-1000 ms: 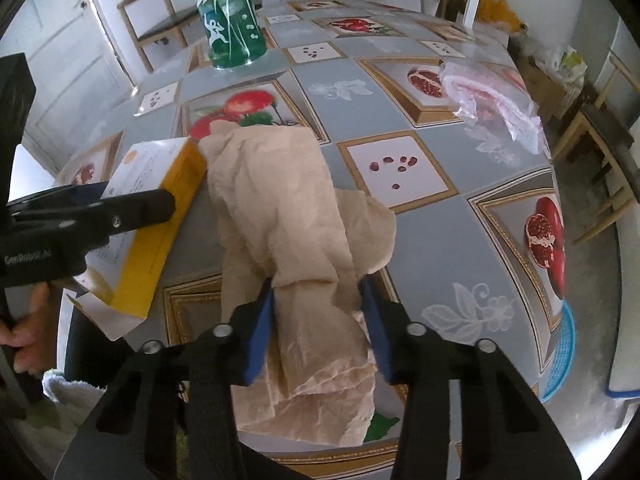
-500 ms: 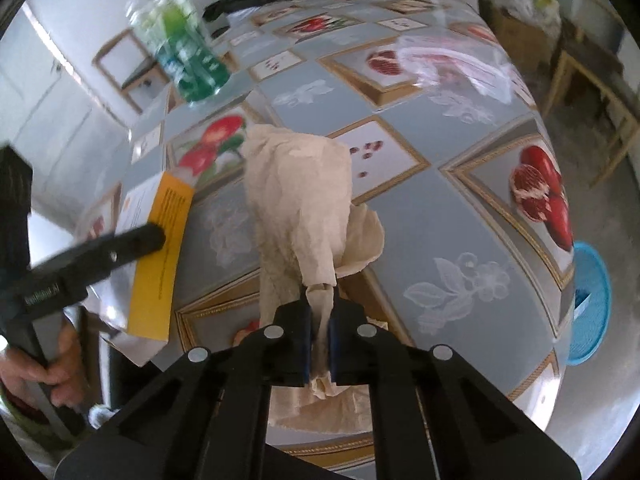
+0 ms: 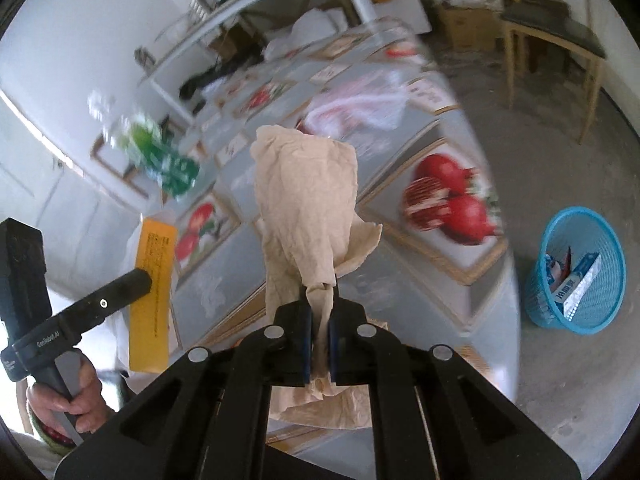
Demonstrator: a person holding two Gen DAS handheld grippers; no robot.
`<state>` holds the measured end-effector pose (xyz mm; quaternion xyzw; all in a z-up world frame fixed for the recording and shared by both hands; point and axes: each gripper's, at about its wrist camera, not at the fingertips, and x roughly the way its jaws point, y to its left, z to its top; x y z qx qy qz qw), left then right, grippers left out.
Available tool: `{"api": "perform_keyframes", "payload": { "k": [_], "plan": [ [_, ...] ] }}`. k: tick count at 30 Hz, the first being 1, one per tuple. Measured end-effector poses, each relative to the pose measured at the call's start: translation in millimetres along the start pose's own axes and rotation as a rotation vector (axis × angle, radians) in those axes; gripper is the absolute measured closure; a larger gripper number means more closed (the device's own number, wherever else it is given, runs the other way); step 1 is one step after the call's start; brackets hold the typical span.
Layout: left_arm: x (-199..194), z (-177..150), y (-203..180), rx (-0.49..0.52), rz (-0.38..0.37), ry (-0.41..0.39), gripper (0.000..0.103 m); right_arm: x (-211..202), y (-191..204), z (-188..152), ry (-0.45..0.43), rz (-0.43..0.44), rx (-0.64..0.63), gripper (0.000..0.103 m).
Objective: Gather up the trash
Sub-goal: 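Carry the medicine box and paper bag to the blue basket and release both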
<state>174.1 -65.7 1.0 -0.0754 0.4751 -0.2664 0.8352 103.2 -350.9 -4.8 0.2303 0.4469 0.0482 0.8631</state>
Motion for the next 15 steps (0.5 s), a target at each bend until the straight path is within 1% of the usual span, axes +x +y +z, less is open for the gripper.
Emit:
{"api": "perform_keyframes", "payload": {
  "k": [2,4,7,8,9,12,13,14,15],
  "plan": [
    [6,8,-20,0.037,-0.035,0.015,0.030,-20,-23,-1,-0.055,-0.012,0.053,0.097],
    [16,20,-50,0.089,-0.091,0.040,0.030,-43,-51,-1,-0.113,-0.036,0.115,0.097],
    [34,37,-93,0.152,-0.168,0.087,0.030,-80,-106,-8,-0.206,-0.093,0.243,0.097],
    [42,42,-107,0.172,-0.192,0.105,0.030,-88,-120,-11,-0.223,-0.108,0.278,0.097],
    [54,50,-130,0.203,-0.224,0.132,0.030,-96,-137,-15,-0.241,-0.123,0.323,0.097],
    [86,59,-184,0.271,-0.286,0.199,0.030,-119,-200,-35,-0.286,-0.161,0.500,0.097],
    [99,60,-199,0.285,-0.306,0.228,0.030,-122,-212,-42,-0.292,-0.170,0.537,0.097],
    [119,61,-219,0.297,-0.324,0.277,0.030,-124,-228,-49,-0.294,-0.178,0.581,0.097],
    [132,61,-231,0.300,-0.327,0.309,0.030,-124,-246,-57,-0.294,-0.185,0.632,0.097]
  ]
}}
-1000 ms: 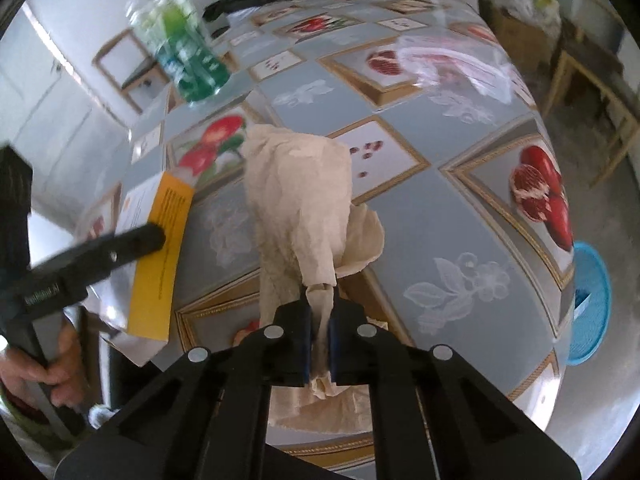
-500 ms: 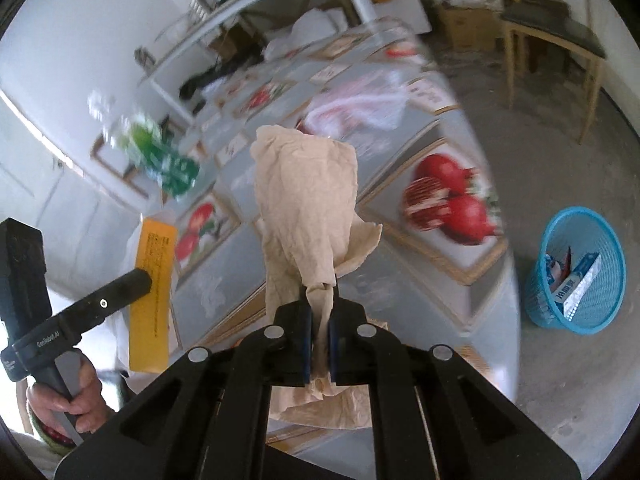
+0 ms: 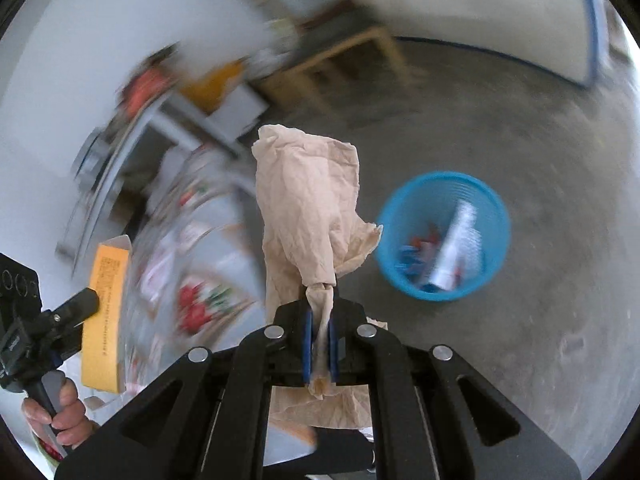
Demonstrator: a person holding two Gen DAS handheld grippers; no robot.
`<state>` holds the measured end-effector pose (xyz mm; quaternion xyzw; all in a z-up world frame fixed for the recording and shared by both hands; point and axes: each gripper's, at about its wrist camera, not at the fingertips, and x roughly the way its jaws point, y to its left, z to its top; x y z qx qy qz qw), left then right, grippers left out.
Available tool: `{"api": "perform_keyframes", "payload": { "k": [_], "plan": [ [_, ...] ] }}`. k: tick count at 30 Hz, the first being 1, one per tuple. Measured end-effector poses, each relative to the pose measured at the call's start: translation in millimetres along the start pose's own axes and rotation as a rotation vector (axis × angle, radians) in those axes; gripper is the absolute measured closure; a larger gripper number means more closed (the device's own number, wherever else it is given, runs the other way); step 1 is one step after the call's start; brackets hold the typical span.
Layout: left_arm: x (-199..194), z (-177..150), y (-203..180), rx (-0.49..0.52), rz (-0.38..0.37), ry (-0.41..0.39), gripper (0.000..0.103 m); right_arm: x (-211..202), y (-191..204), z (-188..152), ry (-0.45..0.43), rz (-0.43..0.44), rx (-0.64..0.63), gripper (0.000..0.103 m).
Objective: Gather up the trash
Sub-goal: 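Carry the medicine box and paper bag to the blue basket and release both, then return to the table and grasp the clear printed wrapper with the right gripper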
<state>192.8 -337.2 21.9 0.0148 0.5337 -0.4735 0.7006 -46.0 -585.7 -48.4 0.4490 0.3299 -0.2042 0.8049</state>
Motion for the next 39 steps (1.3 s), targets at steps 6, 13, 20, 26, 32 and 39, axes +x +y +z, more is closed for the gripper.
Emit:
{"api": "perform_keyframes", "payload": {
  "k": [6,13,20,26,32,39],
  "plan": [
    [117,37,-38,0.053,0.043,0.165,0.029,40,-65,18,0.033,-0.040,0.167,0.096],
    [207,74,-46,0.034,0.123,0.205,0.020,115,-104,52,0.063,-0.050,0.272,0.093],
    [238,76,-32,-0.043,0.137,0.194,0.018,191,-140,61,0.134,-0.159,0.303,0.049],
    [204,69,-28,0.015,0.109,0.147,0.018,182,-151,46,0.110,-0.229,0.290,0.049],
    [150,60,-38,0.060,0.091,0.076,0.018,158,-155,35,0.067,-0.276,0.267,0.049],
    [60,25,-31,0.102,0.071,-0.018,0.018,116,-123,18,0.031,-0.247,0.140,0.049]
  ]
}}
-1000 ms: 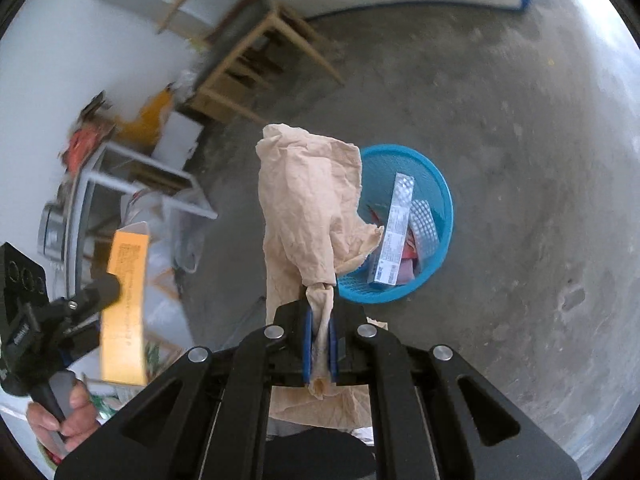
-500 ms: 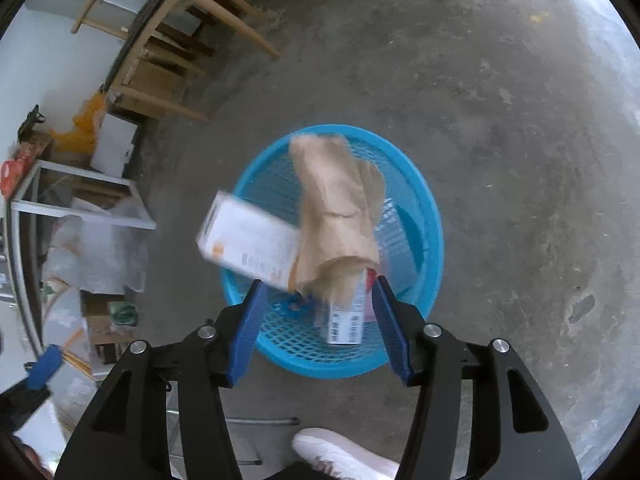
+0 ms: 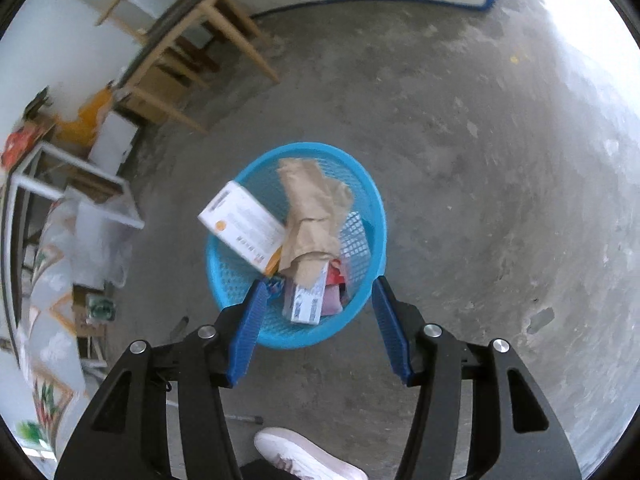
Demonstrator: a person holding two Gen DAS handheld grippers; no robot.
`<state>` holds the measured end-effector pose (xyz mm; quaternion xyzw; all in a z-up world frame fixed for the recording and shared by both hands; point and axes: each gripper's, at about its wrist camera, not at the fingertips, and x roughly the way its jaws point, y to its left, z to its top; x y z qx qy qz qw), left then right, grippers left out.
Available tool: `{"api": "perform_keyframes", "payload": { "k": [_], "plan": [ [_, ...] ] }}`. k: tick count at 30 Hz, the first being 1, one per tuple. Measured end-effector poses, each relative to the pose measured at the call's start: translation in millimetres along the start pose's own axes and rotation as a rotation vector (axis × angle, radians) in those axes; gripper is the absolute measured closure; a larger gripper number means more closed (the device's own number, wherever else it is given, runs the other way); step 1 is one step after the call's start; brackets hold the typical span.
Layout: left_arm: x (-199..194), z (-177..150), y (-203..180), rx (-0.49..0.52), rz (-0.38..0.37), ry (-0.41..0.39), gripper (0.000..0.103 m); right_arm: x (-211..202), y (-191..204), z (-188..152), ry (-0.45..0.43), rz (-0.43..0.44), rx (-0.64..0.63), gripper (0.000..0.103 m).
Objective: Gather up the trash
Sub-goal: 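Return to the table and grasp the clear printed wrapper with the right gripper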
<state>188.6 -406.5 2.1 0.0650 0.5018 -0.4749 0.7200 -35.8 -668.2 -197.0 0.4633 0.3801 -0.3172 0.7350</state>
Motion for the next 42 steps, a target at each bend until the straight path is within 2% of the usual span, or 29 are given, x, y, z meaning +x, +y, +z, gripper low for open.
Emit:
{"api": "perform_keyframes", "payload": {
  "k": [3,5,7,10,15,18,21,25,28,31,34,38,40,42],
  "plan": [
    [-43,-27,14,-0.009,0.013,-0.055,0.018,-25,13,-13,-0.004,0.047,-0.056,0.049],
    [-69,-49,28,-0.017,0.040,-0.095,0.018,-40,23,-18,-0.013,0.072,-0.093,0.045],
    [-95,-74,47,-0.043,0.093,-0.127,0.018,-57,37,-23,-0.024,0.103,-0.136,0.040],
    [-127,-111,79,-0.100,0.181,-0.167,0.018,-80,64,-29,-0.038,0.140,-0.217,0.038],
    [-171,-171,134,-0.247,0.300,-0.233,0.018,-113,136,-44,-0.045,0.240,-0.392,0.034],
    [-189,-198,159,-0.335,0.347,-0.269,0.018,-131,198,-62,-0.045,0.327,-0.549,0.030],
    [-206,-219,178,-0.407,0.369,-0.322,0.018,-137,263,-85,-0.028,0.393,-0.725,0.026],
    [-222,-244,196,-0.470,0.387,-0.373,0.018,-130,347,-118,0.015,0.435,-0.916,0.021],
    [-236,-259,204,-0.489,0.419,-0.402,0.018,-117,396,-138,0.028,0.437,-1.040,0.015],
    [-254,-276,217,-0.525,0.448,-0.442,0.018,-91,444,-160,0.004,0.364,-1.197,0.015],
    [-271,-292,229,-0.567,0.461,-0.473,0.018,-63,472,-170,0.016,0.310,-1.280,0.015],
    [-288,-310,244,-0.623,0.472,-0.502,0.017,-20,492,-171,0.097,0.230,-1.288,0.015],
    [-292,-314,249,-0.639,0.473,-0.514,0.017,-9,494,-170,0.163,0.206,-1.243,0.030],
    [-296,-318,253,-0.648,0.472,-0.526,0.017,-8,489,-171,0.228,0.224,-1.181,0.034]
  ]
}}
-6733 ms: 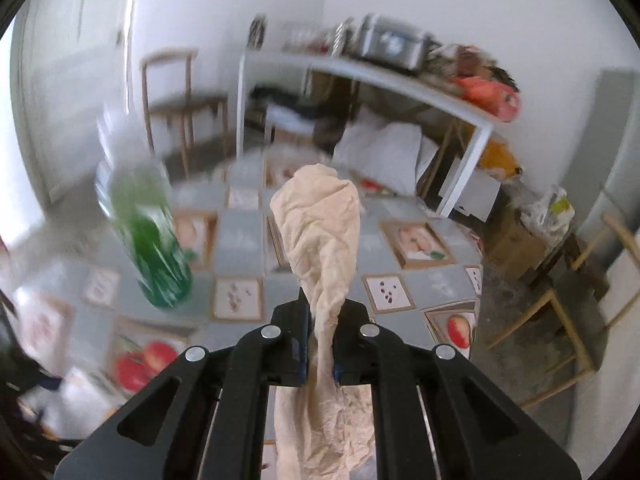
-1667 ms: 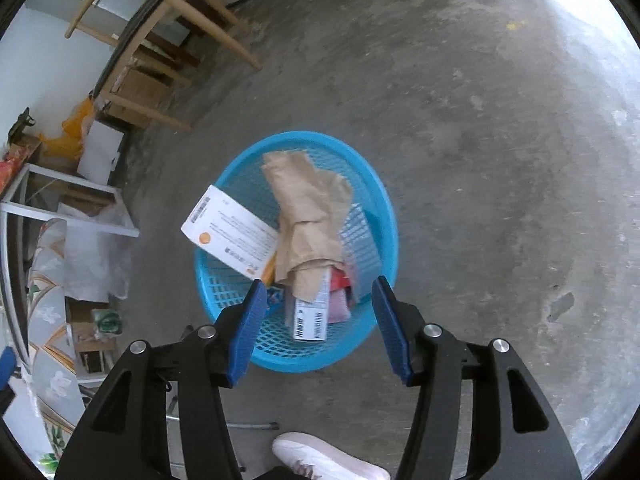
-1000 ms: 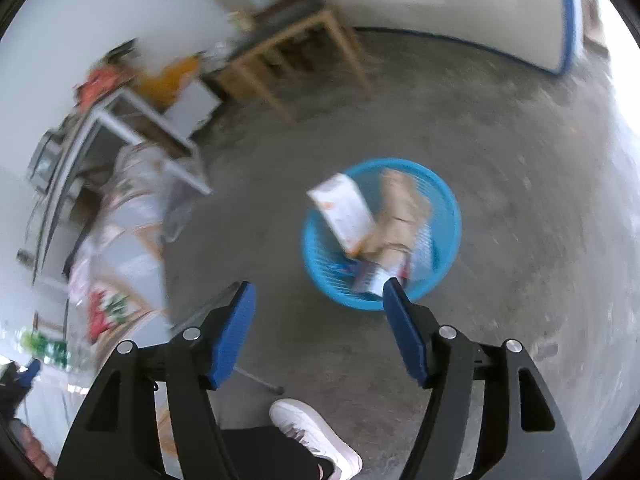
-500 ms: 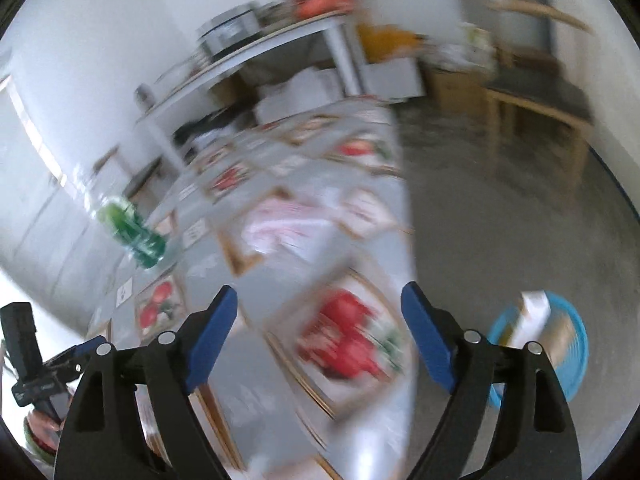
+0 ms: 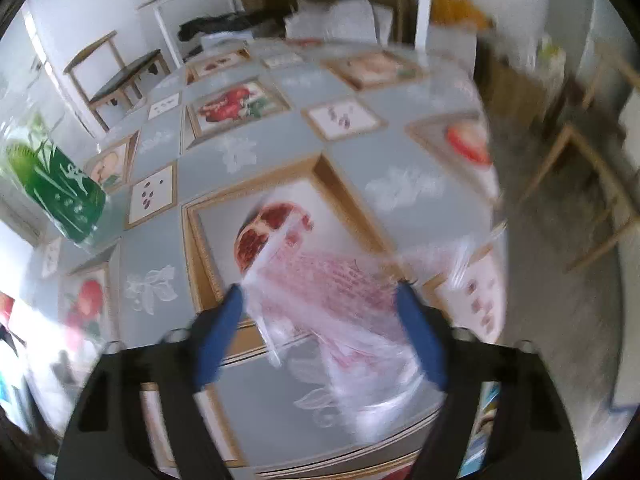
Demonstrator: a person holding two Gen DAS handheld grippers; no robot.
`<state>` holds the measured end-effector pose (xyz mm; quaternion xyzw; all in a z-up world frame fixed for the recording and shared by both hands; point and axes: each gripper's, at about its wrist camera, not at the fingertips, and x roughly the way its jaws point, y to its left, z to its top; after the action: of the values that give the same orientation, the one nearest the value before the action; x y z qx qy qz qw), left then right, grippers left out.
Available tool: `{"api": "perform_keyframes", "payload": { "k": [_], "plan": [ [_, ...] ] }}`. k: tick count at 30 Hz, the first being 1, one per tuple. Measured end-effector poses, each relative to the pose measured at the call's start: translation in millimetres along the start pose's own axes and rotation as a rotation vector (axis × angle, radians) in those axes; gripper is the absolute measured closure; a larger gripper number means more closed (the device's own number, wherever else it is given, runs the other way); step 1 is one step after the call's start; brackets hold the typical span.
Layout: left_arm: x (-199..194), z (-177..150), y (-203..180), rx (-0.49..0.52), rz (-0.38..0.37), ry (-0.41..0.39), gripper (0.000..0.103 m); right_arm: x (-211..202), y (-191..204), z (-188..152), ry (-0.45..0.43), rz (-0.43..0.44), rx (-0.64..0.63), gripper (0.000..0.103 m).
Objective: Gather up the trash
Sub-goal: 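Return to the table and grasp the clear printed wrapper with the right gripper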
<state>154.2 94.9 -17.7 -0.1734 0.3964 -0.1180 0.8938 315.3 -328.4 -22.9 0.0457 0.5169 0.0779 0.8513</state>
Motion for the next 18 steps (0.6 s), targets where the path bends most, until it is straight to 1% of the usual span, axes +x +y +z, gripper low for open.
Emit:
{"api": "perform_keyframes", "payload": {
  "k": [3,6,7,9,10,11,12,15,16,18],
  "plan": [
    [2,2,6,-0.008,-0.005,-0.002,0.017,-6,9,-17,0.034,0.077,0.048,0.034],
    [9,4,6,-0.008,-0.014,0.009,0.017,-9,21,-34,0.078,0.121,0.079,0.034],
    [10,4,5,-0.008,-0.017,0.010,0.017,-14,26,-45,0.099,0.160,0.092,0.034],
    [14,5,5,-0.009,-0.024,0.015,0.017,-20,34,-57,0.117,0.220,0.095,0.034],
    [15,5,4,-0.011,-0.029,0.018,0.017,-26,42,-63,0.124,0.270,0.071,0.030],
    [16,4,4,-0.014,-0.034,0.020,0.017,-32,50,-68,0.124,0.295,0.035,0.026],
    [19,4,4,-0.017,-0.039,0.026,0.017,-39,59,-72,0.114,0.296,-0.021,0.022],
    [23,2,4,-0.018,-0.045,0.038,0.017,-58,80,-76,0.074,0.282,-0.186,0.019],
    [24,1,3,-0.019,-0.046,0.043,0.017,-65,85,-74,0.040,0.248,-0.238,0.017],
    [25,-1,3,-0.022,-0.048,0.049,0.017,-65,83,-64,0.010,0.198,-0.237,0.014]
  ]
}}
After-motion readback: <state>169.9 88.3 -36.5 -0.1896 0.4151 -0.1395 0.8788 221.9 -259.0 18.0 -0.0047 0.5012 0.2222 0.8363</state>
